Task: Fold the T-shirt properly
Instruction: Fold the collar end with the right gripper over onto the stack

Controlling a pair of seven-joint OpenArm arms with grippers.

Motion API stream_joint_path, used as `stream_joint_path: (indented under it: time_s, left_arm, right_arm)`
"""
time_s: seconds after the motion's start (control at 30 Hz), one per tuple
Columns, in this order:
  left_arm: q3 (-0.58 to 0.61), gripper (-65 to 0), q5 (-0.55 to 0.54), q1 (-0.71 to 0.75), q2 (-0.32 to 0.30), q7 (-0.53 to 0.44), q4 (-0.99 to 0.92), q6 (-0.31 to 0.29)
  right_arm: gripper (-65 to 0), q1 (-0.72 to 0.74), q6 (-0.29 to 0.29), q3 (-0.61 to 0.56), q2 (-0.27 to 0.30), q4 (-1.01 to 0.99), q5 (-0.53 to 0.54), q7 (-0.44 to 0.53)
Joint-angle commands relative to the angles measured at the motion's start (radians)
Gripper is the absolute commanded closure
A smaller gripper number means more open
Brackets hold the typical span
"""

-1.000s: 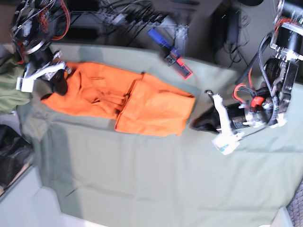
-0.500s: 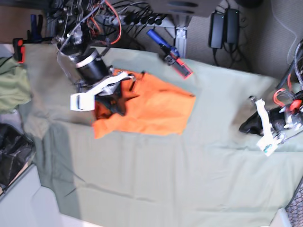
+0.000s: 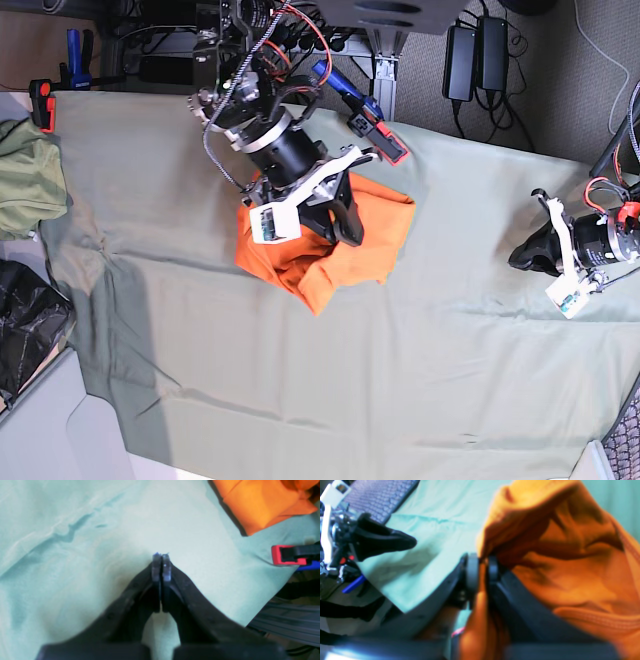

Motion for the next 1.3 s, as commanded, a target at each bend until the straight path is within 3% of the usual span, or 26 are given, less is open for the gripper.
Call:
stream_joint_path:
  time_s: [0.0, 0.07, 0.1, 0.37, 0.53, 0.6, 0.7, 0.83, 1.0, 1.13, 1.27]
  left_arm:
    - [-0.009, 0.0, -0.017, -0.014, -0.017, -0.017, 0.018, -0.012]
    - [-0.009, 0.0, -0.017, -0.014, -0.017, -0.017, 0.018, -0.012]
    - [-0.009, 0.0, -0.018, -0.014, -0.017, -0.017, 0.018, -0.012]
    - [-0.009, 0.0, -0.018, -0.014, -0.02, -0.01, 0.018, -0.012]
    - [-0.009, 0.0, -0.093, -0.014, -0.036, 0.023, 0.031, -0.012]
    - [-0.007, 0.0, -0.112, -0.006, -0.036, 0.027, 0.079, -0.012]
    - [0.014, 0.0, -0.103, 0.034, -0.027, 0.027, 0.21, -0.012]
    - [0.174, 0.0, 0.05, 0.083, -0.019, -0.027, 0.325, -0.012]
    - [0.375, 0.0, 0.347, 0.073, 0.061, -0.111, 0.312, -0.006]
    - [0.465, 0.0, 0.387, 0.043, 0.111, -0.124, 0.243, 0.001]
    - [0.496, 0.0, 0.452, 0.033, 0.156, -0.201, 0.164, 0.005]
  right_arm:
    - [-22.4, 0.005, 0.114, -0.011, -0.003, 0.012, -0.001, 0.04]
    - [-40.1, 0.005, 0.114, -0.03, -0.003, 0.005, -0.008, 0.051]
    - [-44.3, 0.005, 0.114, -0.041, -0.003, 0.002, -0.008, 0.054]
    - [-44.0, 0.005, 0.114, -0.179, -0.005, 0.001, -0.001, 0.055]
    - [-43.8, 0.014, 0.114, -0.15, -0.041, 0.002, -0.046, 0.126]
    - [-35.0, 0.033, 0.114, -0.105, -0.048, 0.002, -0.098, 0.16]
    - [-0.8, 0.086, 0.114, -0.013, -0.047, 0.001, -0.155, 0.166]
    - [0.0, 0.176, 0.113, 0.128, -0.048, -0.004, -0.185, 0.136]
    - [0.0, 0.3, 0.114, 0.264, -0.047, -0.148, -0.185, 0.132]
    - [0.0, 0.42, 0.114, 0.274, -0.034, -0.37, -0.185, 0.132]
    - [0.0, 0.523, 0.114, 0.257, -0.001, -0.575, -0.204, 0.129]
